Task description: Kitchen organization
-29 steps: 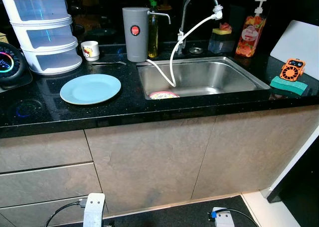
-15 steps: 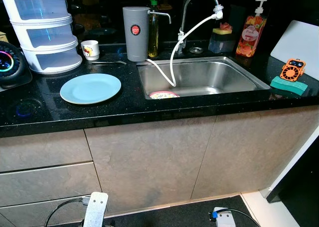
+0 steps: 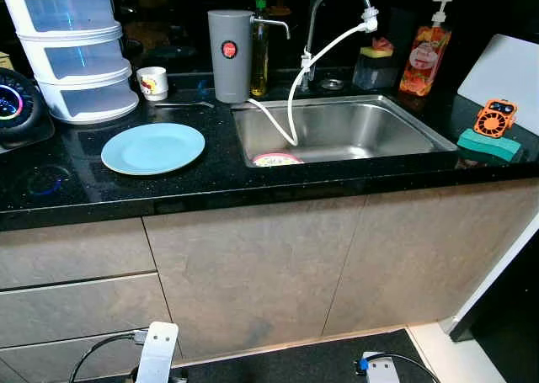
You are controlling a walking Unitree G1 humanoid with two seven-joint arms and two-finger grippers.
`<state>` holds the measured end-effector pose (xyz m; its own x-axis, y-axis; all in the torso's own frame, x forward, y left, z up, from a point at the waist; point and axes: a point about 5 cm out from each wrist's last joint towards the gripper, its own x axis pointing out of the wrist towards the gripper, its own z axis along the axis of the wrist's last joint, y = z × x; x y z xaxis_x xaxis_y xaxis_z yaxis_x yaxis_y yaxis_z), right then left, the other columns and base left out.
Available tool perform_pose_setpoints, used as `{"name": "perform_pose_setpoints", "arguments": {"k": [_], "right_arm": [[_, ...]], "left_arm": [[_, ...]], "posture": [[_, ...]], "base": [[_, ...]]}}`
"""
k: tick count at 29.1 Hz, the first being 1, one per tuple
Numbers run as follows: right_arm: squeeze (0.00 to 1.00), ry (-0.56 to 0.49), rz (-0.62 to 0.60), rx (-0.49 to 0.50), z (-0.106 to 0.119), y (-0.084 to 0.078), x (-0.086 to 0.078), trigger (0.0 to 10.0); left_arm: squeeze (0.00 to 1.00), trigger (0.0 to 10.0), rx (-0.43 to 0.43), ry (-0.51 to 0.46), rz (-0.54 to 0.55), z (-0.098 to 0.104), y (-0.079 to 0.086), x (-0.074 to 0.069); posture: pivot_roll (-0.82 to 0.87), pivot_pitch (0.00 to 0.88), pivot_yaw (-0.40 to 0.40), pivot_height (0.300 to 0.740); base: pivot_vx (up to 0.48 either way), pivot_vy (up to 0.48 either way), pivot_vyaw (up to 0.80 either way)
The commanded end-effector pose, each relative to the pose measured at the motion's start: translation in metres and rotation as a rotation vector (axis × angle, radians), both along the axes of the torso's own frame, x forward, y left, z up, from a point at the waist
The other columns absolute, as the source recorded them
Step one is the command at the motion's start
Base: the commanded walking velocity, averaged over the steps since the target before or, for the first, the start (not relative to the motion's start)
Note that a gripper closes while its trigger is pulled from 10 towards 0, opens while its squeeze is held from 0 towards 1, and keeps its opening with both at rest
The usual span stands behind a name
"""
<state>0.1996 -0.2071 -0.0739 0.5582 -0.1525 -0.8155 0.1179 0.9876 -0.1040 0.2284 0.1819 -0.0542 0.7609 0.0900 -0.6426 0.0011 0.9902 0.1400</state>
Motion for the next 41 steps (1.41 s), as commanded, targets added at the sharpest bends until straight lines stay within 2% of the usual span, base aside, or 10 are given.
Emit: {"name": "perform_pose_setpoints", "arguments": {"k": [1,2,4,7,12,13,14,20,24,41], "right_arm": [[0.95,-0.005,-0.017,-0.009,-0.001,-0.003,-0.003,10.0],[0.09,-0.009,-0.028,0.008,-0.001,-0.003,-0.003,10.0],[0.00,-0.013,-0.037,0.049,-0.001,-0.001,-0.002,10.0],[0.00,-0.032,-0.088,0.113,0.000,0.002,0.001,10.0],[0.00,-0.028,-0.064,0.101,0.000,0.006,0.001,10.0],[0.00,-0.022,-0.064,0.099,-0.001,0.006,0.000,10.0],[0.00,-0.017,-0.062,0.103,-0.001,0.007,0.000,10.0],[0.00,0.003,-0.049,0.159,-0.004,0.011,-0.004,10.0],[1.00,0.004,-0.054,0.173,-0.004,0.012,-0.004,10.0],[1.00,0.010,0.011,0.219,-0.004,0.018,-0.002,10.0]], "left_arm": [[1.00,10.0,0.009,0.016,0.006,-0.003,0.007,-0.006],[1.00,10.0,-0.013,0.005,0.023,-0.002,0.007,-0.006],[1.00,10.0,-0.082,0.011,0.040,-0.003,0.005,-0.005],[0.00,10.0,-0.086,0.035,0.006,-0.005,0.003,-0.007],[0.00,10.0,-0.094,0.042,0.009,-0.006,0.001,-0.007],[0.16,10.0,-0.086,0.042,0.000,-0.005,0.000,-0.007],[0.98,10.0,-0.078,0.041,-0.008,-0.005,0.000,-0.007],[1.00,10.0,-0.111,0.045,-0.012,-0.005,-0.002,-0.006],[1.00,10.0,-0.116,0.044,-0.020,-0.006,-0.002,-0.007],[1.00,10.0,-0.144,0.064,-0.026,-0.008,-0.005,-0.009]], "posture": [[-0.04,0.066,-0.023,0.740],[-0.04,0.066,-0.021,0.740],[-0.04,0.067,-0.019,0.740],[-0.04,0.063,-0.017,0.740],[-0.04,0.062,-0.017,0.740],[-0.04,0.058,-0.020,0.740],[-0.04,0.058,-0.020,0.740],[-0.03,0.047,-0.024,0.740],[-0.04,0.041,-0.023,0.740],[-0.04,0.035,-0.032,0.740]], "base": [[0.000,0.000,0.00],[0.000,0.000,0.00],[0.000,0.000,0.00],[0.000,0.000,0.00],[0.000,0.000,0.00],[0.000,0.000,0.00],[0.000,0.000,0.00],[0.000,0.000,0.00],[0.000,0.000,0.00],[0.000,0.000,0.00]]}}
